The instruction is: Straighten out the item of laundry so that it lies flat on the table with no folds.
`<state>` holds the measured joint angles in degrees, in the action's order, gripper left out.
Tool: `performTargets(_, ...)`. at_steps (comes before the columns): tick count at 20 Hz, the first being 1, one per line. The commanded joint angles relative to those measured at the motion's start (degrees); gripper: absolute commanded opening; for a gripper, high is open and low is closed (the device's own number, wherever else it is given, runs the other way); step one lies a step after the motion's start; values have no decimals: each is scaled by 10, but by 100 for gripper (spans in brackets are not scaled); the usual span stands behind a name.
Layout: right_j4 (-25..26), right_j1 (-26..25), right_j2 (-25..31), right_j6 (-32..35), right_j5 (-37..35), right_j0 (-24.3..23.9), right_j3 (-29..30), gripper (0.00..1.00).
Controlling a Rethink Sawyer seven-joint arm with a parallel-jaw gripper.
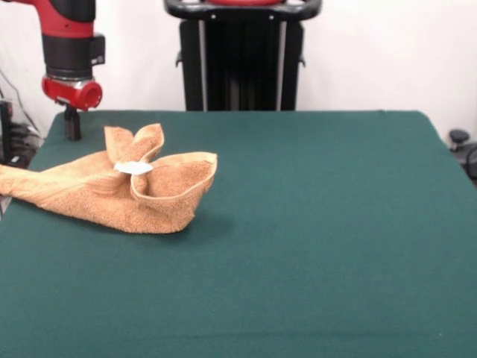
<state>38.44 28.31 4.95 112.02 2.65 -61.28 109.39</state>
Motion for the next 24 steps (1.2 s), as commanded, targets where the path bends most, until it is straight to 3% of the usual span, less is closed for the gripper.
performTargets(1, -21, -135, 27, 79, 47, 38, -67, 0)
performTargets(6, -39, -138, 24, 84, 43, 55, -75, 0)
performTargets(11, -83, -91, 28, 75, -46, 87, -91, 0)
performTargets(16, -110, -81, 33, 63, -73, 99, -119, 0)
performTargets(24, -124, -65, 26, 27, -183, 123, -175, 0)
